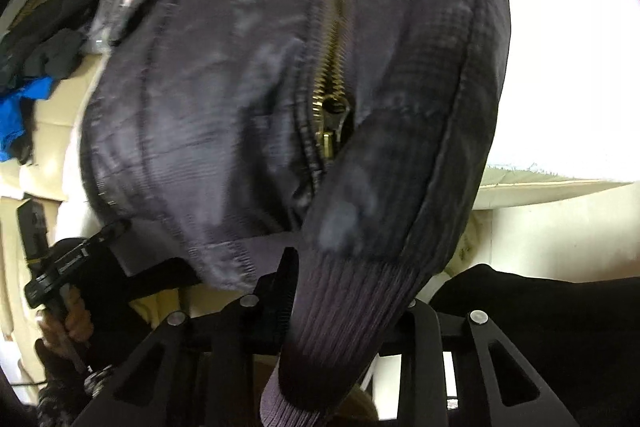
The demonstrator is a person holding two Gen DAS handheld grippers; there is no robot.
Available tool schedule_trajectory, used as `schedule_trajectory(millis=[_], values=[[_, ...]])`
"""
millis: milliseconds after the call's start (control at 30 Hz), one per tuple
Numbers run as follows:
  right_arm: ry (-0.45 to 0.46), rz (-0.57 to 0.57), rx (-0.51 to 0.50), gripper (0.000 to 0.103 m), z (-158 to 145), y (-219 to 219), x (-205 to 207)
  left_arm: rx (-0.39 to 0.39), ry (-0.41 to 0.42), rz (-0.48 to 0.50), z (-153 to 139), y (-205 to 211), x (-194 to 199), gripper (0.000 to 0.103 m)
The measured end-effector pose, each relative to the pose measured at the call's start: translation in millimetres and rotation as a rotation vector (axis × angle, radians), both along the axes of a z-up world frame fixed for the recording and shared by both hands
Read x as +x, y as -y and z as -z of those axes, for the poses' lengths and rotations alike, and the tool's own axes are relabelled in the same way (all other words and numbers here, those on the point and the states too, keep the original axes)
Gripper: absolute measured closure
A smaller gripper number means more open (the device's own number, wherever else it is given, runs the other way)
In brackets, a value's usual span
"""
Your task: Fold large clothes
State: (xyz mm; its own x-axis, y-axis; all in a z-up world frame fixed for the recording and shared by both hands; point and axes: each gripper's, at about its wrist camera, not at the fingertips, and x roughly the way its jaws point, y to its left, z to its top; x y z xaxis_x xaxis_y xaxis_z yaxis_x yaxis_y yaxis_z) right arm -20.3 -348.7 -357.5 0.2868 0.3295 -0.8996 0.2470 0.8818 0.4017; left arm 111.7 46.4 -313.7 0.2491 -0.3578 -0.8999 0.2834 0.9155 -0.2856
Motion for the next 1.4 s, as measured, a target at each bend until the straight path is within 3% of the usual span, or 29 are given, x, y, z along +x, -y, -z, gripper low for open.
schedule_trajectory(millis=[200,367,500,633,800,900,967,1067,1100,1133,1167,1233,1300,1400], values=[[0.164,-0.045,0.081,0.072,-55,4,-6,-0.097,0.064,0.064,-59,-2,1,0.094],[0.326,-0.06,0.063,0.073,-110,16,4,-0.143,0.178,0.116,-132,-5,13,0.094],[0.441,-0.045,0.044,0.074,-148,21,16,-0.179,0.244,0.127,-167,-6,35,0.094],[0.569,-0.006,-0.001,0.076,-193,49,37,-0.218,0.276,0.108,-188,-6,68,0.094],[0.708,0.069,-0.023,0.079,-258,82,88,-0.265,0.243,0.109,-212,7,133,0.094],[0.672,0.091,-0.055,0.078,-275,93,123,-0.239,0.239,0.089,-216,24,162,0.094],[0.61,0.112,-0.004,0.078,-268,105,131,-0.256,0.245,0.104,-215,26,160,0.094],[0.5,0.132,0.058,0.073,-232,107,123,-0.258,0.262,0.137,-209,27,144,0.094],[0.468,0.136,0.089,0.05,-216,106,116,-0.253,0.257,0.141,-205,25,138,0.094],[0.429,0.153,0.107,0.016,-201,107,110,-0.249,0.249,0.139,-204,22,134,0.094],[0.38,0.197,0.129,0.012,-179,107,97,-0.244,0.246,0.134,-203,24,134,0.094],[0.354,0.269,0.212,0.013,-144,107,74,-0.234,0.247,0.12,-203,19,128,0.094],[0.267,0.337,0.312,0.013,-104,108,51,-0.231,0.246,0.109,-205,15,120,0.094],[0.172,0.395,0.319,0.013,-56,98,17,-0.223,0.25,0.113,-208,13,109,0.094]])
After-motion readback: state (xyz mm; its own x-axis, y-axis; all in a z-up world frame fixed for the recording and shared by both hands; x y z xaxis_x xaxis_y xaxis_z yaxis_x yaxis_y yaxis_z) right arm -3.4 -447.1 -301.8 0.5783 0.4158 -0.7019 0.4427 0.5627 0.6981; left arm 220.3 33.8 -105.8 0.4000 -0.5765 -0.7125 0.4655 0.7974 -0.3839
